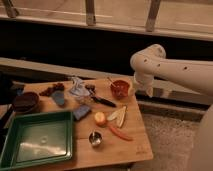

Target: Place grapes in plastic cup

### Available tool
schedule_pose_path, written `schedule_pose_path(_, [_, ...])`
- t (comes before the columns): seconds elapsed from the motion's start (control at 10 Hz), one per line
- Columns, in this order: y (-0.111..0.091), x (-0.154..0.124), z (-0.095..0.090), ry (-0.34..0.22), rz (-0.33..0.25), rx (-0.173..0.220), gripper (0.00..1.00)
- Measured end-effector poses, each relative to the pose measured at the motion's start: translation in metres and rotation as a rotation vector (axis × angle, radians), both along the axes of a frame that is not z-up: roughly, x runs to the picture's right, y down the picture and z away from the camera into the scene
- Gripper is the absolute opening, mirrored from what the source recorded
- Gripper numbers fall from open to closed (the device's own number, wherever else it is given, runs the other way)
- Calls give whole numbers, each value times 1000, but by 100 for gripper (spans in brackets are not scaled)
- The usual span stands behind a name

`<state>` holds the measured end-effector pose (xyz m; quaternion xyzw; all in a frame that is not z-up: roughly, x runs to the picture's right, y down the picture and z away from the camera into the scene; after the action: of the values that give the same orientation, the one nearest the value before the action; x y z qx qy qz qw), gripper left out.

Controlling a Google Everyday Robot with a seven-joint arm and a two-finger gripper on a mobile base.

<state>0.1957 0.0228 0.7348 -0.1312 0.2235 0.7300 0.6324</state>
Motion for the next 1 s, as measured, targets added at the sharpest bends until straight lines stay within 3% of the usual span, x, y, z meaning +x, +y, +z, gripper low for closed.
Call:
schedule_pose_path(0.3, [-29,-24,2,-32,-87,156,70])
schedule_pose_path(0.6, [-74,-85,7,-87,-174,302,70])
schedule_pose_path(1.0, [-133,-174,9,-183,-273,418,70])
